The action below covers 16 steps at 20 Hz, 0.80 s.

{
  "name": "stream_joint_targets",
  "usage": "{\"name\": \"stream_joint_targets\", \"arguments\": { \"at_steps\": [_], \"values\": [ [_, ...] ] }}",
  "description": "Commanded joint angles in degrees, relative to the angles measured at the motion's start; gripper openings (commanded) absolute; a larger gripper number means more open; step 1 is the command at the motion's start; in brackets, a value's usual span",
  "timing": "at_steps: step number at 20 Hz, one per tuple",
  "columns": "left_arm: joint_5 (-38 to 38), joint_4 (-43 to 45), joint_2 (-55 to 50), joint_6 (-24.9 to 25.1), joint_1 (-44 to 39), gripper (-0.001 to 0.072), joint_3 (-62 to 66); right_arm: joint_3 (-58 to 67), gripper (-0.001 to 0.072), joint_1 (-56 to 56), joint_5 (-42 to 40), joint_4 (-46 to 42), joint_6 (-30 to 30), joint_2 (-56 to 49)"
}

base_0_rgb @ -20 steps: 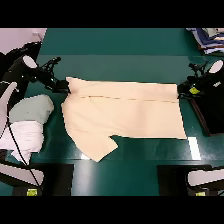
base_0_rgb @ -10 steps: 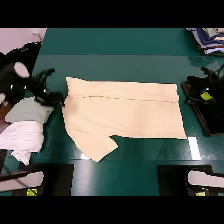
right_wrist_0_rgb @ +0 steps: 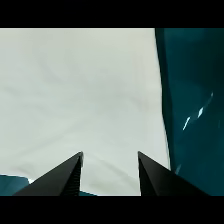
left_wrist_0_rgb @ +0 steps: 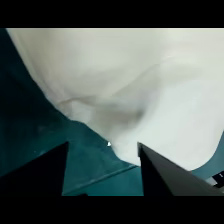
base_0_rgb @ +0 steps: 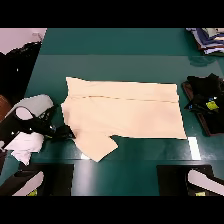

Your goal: Fold the shirts.

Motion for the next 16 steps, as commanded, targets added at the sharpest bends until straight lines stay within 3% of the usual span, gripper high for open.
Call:
{"name": "stream_joint_targets", "arguments": {
  "at_steps": [1,4,5,6,7,11,16],
  "values": [
    [6.29,-7.17,1.49,2.71,0.02,0.0518,-5.14,-0.66,0.0411,-0.55,0.15,2.6,-0.35,0.61],
    [9.97,-8.0,1.36,2.93,0.02,0.0504,-5.14,-0.68,0.0408,-0.55,0.26,3.39,-0.35,0.61],
    [10.58,-8.04,1.25,2.93,0.02,0.0352,-5.14,-0.68,0.0408,-0.55,0.7,3.34,-0.35,0.61],
    [10.78,-8.04,1.25,3.08,0.02,0.014,-5.14,-0.7,0.0408,-0.55,1.38,3.19,-0.35,0.61],
    [10.67,-8.48,1.27,4.48,0.02,0.0024,-5.11,-0.7,0.0408,-0.57,2.4,2.21,-0.37,0.61],
    [6.1,-8.44,1.44,7.34,0.02,0.0021,-2.78,-3.28,0.0408,-1.62,6.95,-10.78,-0.33,0.63],
    [4.5,-8.46,1.42,8.35,0.02,0.0022,0.42,-15.8,0.0409,-11.67,3.61,-6.93,-0.39,0.59]
  ]
}}
